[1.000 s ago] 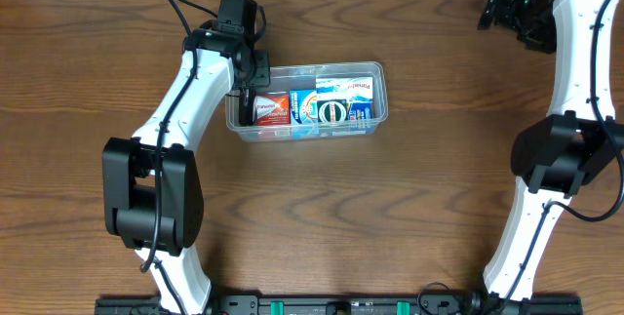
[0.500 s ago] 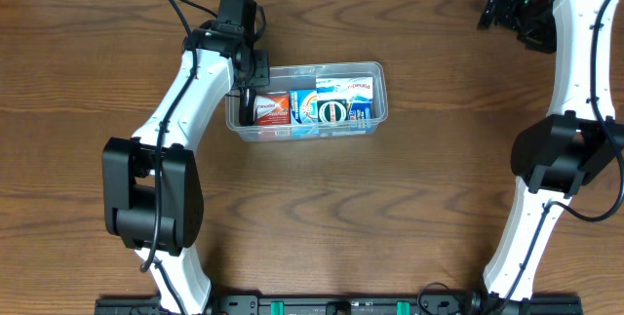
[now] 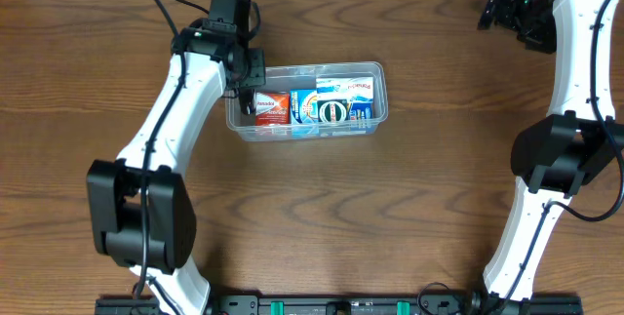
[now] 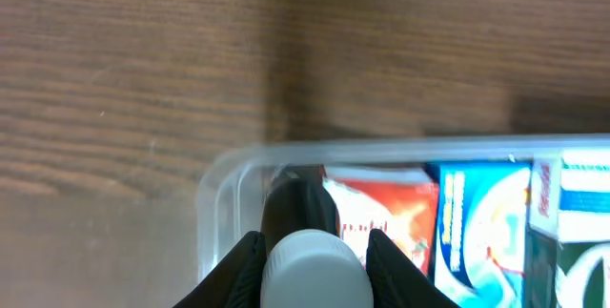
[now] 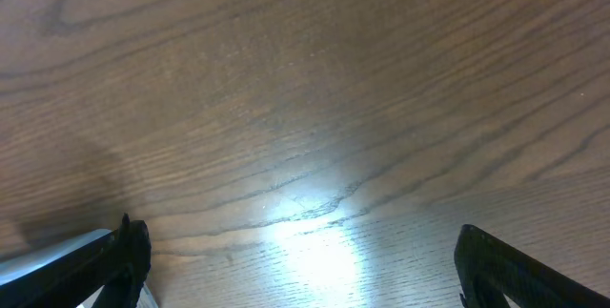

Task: Pack container
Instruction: 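Lower the bottle into the container's left end beside the red box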

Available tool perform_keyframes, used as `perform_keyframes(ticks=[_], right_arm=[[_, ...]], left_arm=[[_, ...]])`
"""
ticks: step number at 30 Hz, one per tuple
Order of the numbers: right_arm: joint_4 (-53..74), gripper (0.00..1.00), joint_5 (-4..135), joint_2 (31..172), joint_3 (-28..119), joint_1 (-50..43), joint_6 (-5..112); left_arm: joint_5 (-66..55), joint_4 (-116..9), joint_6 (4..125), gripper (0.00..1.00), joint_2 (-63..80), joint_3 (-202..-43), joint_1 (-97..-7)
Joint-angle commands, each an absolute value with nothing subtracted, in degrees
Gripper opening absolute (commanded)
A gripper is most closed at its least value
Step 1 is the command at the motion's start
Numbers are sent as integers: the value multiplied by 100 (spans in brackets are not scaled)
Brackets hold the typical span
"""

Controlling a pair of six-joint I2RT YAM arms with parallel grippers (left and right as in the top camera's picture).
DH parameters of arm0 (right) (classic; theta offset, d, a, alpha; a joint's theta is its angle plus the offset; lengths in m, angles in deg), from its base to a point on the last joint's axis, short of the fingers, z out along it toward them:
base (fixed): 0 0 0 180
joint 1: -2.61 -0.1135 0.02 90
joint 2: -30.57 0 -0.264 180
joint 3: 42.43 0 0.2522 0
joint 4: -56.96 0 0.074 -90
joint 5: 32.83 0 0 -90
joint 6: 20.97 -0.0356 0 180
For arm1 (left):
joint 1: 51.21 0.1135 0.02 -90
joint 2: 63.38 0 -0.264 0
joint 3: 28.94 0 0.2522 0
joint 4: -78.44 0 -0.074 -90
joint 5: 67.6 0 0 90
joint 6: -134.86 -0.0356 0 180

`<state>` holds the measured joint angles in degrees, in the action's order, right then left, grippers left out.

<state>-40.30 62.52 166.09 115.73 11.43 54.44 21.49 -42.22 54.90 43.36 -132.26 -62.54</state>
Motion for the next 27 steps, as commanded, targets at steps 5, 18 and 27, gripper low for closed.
perform_keyframes(ticks=[5, 18, 27], right_arm=[[-4033, 99, 6191, 16581, 11672, 1121, 5496], [-4033, 99, 6191, 16581, 11672, 1123, 5496], [-4033, 99, 6191, 16581, 11672, 1121, 5496]], left_arm=[[2197, -3868, 5433, 32, 4152, -13217, -6236], [2306, -3861, 5440, 32, 4157, -13217, -6236], [2608, -3903, 5455, 31, 4257, -13134, -6236]])
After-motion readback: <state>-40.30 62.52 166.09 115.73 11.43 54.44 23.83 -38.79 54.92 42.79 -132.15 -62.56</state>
